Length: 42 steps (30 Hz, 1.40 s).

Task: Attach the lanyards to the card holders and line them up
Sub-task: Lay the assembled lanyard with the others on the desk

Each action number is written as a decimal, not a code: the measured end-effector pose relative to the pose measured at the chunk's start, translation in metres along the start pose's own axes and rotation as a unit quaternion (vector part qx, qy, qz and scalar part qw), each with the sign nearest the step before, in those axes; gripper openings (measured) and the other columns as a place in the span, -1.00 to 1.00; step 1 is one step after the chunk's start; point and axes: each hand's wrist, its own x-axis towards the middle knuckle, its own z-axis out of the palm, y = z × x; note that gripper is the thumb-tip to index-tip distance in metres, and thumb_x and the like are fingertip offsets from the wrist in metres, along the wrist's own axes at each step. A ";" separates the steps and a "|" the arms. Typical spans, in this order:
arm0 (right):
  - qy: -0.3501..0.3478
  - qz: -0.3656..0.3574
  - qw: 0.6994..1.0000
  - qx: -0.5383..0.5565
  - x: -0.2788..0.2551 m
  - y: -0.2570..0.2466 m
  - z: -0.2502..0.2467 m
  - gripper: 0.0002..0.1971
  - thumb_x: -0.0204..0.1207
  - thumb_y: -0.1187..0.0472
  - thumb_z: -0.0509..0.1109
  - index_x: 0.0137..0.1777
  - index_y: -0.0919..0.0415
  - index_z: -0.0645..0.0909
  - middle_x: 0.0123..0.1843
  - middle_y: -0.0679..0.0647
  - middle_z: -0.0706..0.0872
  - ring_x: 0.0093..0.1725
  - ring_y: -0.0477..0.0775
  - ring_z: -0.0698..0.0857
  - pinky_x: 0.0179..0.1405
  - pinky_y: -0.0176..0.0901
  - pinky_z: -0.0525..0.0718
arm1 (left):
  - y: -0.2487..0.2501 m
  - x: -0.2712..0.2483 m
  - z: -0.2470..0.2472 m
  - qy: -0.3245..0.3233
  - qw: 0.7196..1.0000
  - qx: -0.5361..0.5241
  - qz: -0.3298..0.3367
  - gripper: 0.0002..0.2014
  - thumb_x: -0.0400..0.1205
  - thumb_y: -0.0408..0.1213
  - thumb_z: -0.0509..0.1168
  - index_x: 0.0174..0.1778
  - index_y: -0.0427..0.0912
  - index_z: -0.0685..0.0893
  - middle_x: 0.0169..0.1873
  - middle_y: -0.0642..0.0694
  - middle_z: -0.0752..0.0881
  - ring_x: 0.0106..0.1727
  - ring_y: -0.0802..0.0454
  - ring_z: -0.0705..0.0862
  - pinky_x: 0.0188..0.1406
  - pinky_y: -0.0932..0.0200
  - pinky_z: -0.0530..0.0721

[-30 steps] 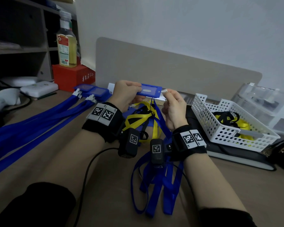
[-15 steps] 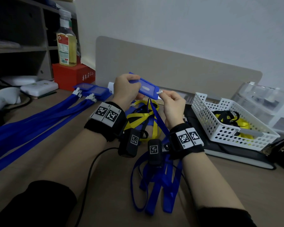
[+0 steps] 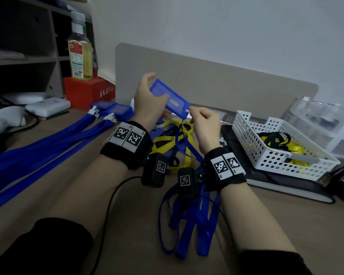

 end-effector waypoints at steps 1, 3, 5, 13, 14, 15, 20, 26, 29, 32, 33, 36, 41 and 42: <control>0.012 0.011 1.000 0.015 0.000 0.000 -0.001 -0.77 0.53 0.26 0.35 -0.30 0.38 0.65 -0.42 0.03 0.52 -0.35 -0.05 0.43 -0.28 -0.14 0.45 | 0.001 0.000 -0.002 -0.012 1.000 -0.002 -0.001 -0.40 0.48 -0.49 0.35 0.39 0.05 0.41 0.06 -0.07 0.63 -0.21 -0.14 0.79 -0.44 0.03 0.78; 0.032 0.021 0.999 0.035 0.002 0.001 -0.001 -0.86 0.55 0.24 0.33 -0.19 0.24 0.67 -0.31 -0.05 0.60 -0.29 -0.10 0.52 -0.20 -0.24 0.50 | 0.005 -0.002 -0.005 -0.050 0.999 0.013 -0.007 -0.33 0.48 -0.53 0.37 0.46 0.01 0.33 0.10 -0.16 0.62 -0.37 -0.07 0.76 -0.62 0.26 0.64; 0.001 0.037 0.998 0.045 0.001 0.001 -0.001 -0.91 0.54 0.16 0.34 -0.05 0.14 0.64 -0.09 0.00 0.66 -0.16 -0.13 0.61 -0.15 -0.31 0.53 | 0.005 -0.001 -0.006 -0.078 0.997 0.023 -0.017 -0.31 0.49 -0.52 0.40 0.49 -0.05 0.30 0.19 -0.26 0.60 -0.49 0.06 0.71 -0.69 0.39 0.53; -0.218 0.144 0.958 0.121 -0.008 -0.008 -0.001 -0.82 0.60 0.24 0.34 0.11 0.33 0.61 -0.24 0.16 0.74 -0.36 0.03 0.69 -0.40 -0.21 0.55 | 0.002 0.006 -0.008 -0.017 0.998 -0.033 -0.052 -0.47 0.55 -0.30 0.45 0.39 -0.14 0.40 0.10 -0.24 0.71 -0.31 0.11 0.76 -0.58 0.29 0.65; -0.220 0.142 0.958 0.118 -0.008 -0.008 0.000 -0.80 0.59 0.23 0.36 0.13 0.34 0.62 -0.22 0.18 0.74 -0.31 0.06 0.68 -0.36 -0.17 0.50 | 0.002 0.006 -0.006 -0.012 0.997 -0.046 -0.067 -0.53 0.58 -0.24 0.43 0.36 -0.13 0.42 0.09 -0.22 0.71 -0.22 0.03 0.78 -0.45 0.18 0.74; -0.217 0.144 0.958 0.120 -0.008 -0.008 0.000 -0.78 0.58 0.22 0.37 0.13 0.35 0.63 -0.19 0.21 0.73 -0.26 0.09 0.65 -0.34 -0.16 0.46 | 0.002 0.005 -0.005 -0.016 0.994 -0.058 -0.087 -0.59 0.61 -0.18 0.39 0.32 -0.13 0.43 0.08 -0.20 0.71 -0.14 -0.04 0.78 -0.32 0.07 0.79; -0.148 0.171 0.962 0.150 -0.001 -0.009 0.002 -0.91 0.60 0.18 0.34 -0.02 0.19 0.63 -0.32 -0.01 0.70 -0.40 -0.10 0.59 -0.40 -0.26 0.42 | 0.005 -0.007 0.005 -0.213 0.957 -0.072 -0.185 -0.61 0.67 0.12 0.21 0.10 -0.15 0.64 -0.13 -0.09 0.75 -0.13 -0.03 0.75 -0.17 0.10 0.77; -0.104 0.191 0.958 0.187 0.014 -0.029 0.005 -0.84 0.64 0.16 0.33 0.13 0.19 0.62 -0.17 0.00 0.74 -0.30 -0.13 0.70 -0.41 -0.31 0.59 | 0.006 -0.016 0.005 -0.306 0.932 -0.008 -0.196 -0.67 0.68 0.12 0.18 0.05 -0.06 0.64 -0.39 0.06 0.81 -0.26 0.12 0.77 0.02 0.15 0.64; -0.085 0.209 0.947 0.227 0.023 -0.040 0.012 -0.80 0.63 0.17 0.34 0.17 0.24 0.62 -0.12 0.09 0.71 -0.24 0.01 0.66 -0.56 -0.37 0.59 | 0.008 -0.017 0.000 -0.311 0.932 0.007 -0.185 -0.58 0.69 0.11 0.17 0.17 -0.17 0.64 -0.24 -0.04 0.83 -0.12 0.01 0.77 0.15 0.03 0.58; -0.091 0.225 0.944 0.222 0.027 -0.047 0.024 -0.84 0.59 0.15 0.39 0.10 0.16 0.61 -0.10 0.09 0.68 -0.40 -0.04 0.60 -0.60 -0.37 0.50 | 0.011 -0.017 -0.010 -0.302 0.936 -0.024 -0.181 -0.68 0.73 -0.02 0.17 0.03 -0.21 0.65 -0.06 -0.23 0.71 -0.10 -0.12 0.68 0.01 0.05 0.66; -0.098 0.224 0.945 0.219 0.028 -0.049 0.029 -0.86 0.59 0.16 0.38 0.09 0.16 0.59 -0.11 0.09 0.68 -0.44 -0.06 0.59 -0.58 -0.36 0.50 | 0.012 -0.015 -0.015 -0.292 0.939 -0.033 -0.180 -0.71 0.74 -0.06 0.16 -0.02 -0.21 0.64 -0.06 -0.27 0.66 -0.11 -0.13 0.65 -0.13 0.09 0.66; -0.125 0.223 0.946 0.197 0.030 -0.055 0.047 -0.92 0.58 0.20 0.37 0.00 0.17 0.57 -0.18 0.07 0.70 -0.39 -0.07 0.64 -0.33 -0.25 0.56 | 0.016 -0.009 -0.033 -0.253 0.949 -0.065 -0.176 -0.73 0.76 -0.15 0.13 -0.19 -0.18 0.58 -0.24 -0.20 0.57 -0.29 -0.03 0.59 -0.26 0.12 0.66; -0.162 0.227 0.936 0.212 0.038 -0.064 0.092 -0.91 0.60 0.19 0.36 -0.12 0.15 0.55 -0.27 -0.02 0.66 -0.32 -0.13 0.66 -0.36 -0.23 0.43 | 0.031 0.000 -0.075 -0.163 0.961 -0.117 -0.189 -0.70 0.75 -0.26 0.09 -0.33 -0.14 0.45 -0.52 -0.04 0.51 -0.57 0.04 0.53 -0.37 0.17 0.65; -0.173 0.228 0.934 0.214 0.041 -0.065 0.102 -0.90 0.61 0.18 0.36 -0.13 0.13 0.54 -0.27 -0.02 0.66 -0.33 -0.15 0.65 -0.41 -0.24 0.39 | 0.034 0.002 -0.085 -0.149 0.962 -0.124 -0.191 -0.70 0.75 -0.25 0.08 -0.33 -0.13 0.44 -0.55 -0.02 0.44 -0.62 0.07 0.43 -0.45 0.21 0.59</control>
